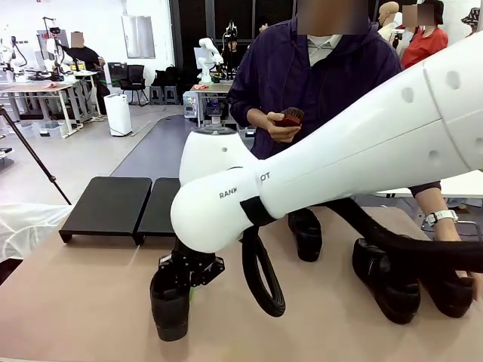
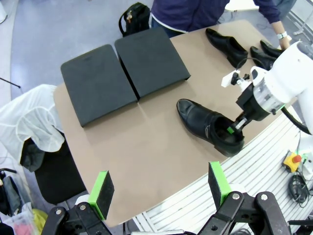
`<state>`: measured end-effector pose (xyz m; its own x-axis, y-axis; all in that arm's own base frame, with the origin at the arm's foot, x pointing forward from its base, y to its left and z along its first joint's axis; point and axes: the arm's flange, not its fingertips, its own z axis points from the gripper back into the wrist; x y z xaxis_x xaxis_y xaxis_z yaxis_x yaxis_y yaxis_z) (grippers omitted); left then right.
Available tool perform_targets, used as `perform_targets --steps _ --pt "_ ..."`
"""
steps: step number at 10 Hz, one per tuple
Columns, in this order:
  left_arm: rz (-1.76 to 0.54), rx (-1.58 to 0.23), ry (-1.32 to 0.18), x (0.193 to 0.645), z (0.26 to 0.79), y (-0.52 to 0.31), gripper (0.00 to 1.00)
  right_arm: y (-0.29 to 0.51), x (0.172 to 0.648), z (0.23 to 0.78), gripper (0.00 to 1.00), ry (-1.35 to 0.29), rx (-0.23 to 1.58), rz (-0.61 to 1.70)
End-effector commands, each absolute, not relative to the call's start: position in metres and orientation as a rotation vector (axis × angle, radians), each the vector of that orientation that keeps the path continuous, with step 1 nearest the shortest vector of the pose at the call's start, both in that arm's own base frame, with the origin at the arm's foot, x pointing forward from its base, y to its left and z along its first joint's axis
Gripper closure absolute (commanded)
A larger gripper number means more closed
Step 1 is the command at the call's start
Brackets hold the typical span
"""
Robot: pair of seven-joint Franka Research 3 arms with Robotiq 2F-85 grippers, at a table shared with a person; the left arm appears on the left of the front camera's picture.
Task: Organize the shoes by placing them on the stand.
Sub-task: Pick up one Shoe and place it in the middle of the table.
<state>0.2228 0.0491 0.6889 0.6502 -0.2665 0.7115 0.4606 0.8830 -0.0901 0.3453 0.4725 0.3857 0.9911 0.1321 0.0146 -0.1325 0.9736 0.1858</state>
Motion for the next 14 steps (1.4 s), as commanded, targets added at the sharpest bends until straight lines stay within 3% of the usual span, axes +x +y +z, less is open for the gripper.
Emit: perform_targets --steps 1,5,6,7,8,11,14 --pt "-0.425 -0.277 -0.754 0.223 0.69 0.05 0.0 0.496 0.35 0.385 1.0 -0.037 0.072 0.027" --pt "-0.425 -0.277 -0.754 0.223 0.69 0.05 0.0 0.499 0.354 0.367 1.0 -0.004 -0.009 -0.021" --pt "-0.425 -0.277 -0.754 0.223 0.69 0.05 0.0 0.499 0.355 0.368 0.77 0.007 -0.012 -0.016" --pt "-0.425 -0.277 -0.754 0.223 0.69 0.05 0.0 0.499 0.355 0.367 0.18 0.018 -0.008 -0.013" --pt "-0.425 -0.277 -0.754 0.223 0.69 0.05 0.0 0.498 0.354 0.368 0.0 0.015 0.0 -0.014" --pt "-0.425 -0.277 -0.754 0.223 0.69 0.05 0.0 0.489 0.354 0.378 0.0 -0.008 0.016 -0.027" --pt "-0.425 -0.277 -0.754 0.223 0.69 0.05 0.0 0.437 0.348 0.447 0.0 -0.103 0.07 -0.017"
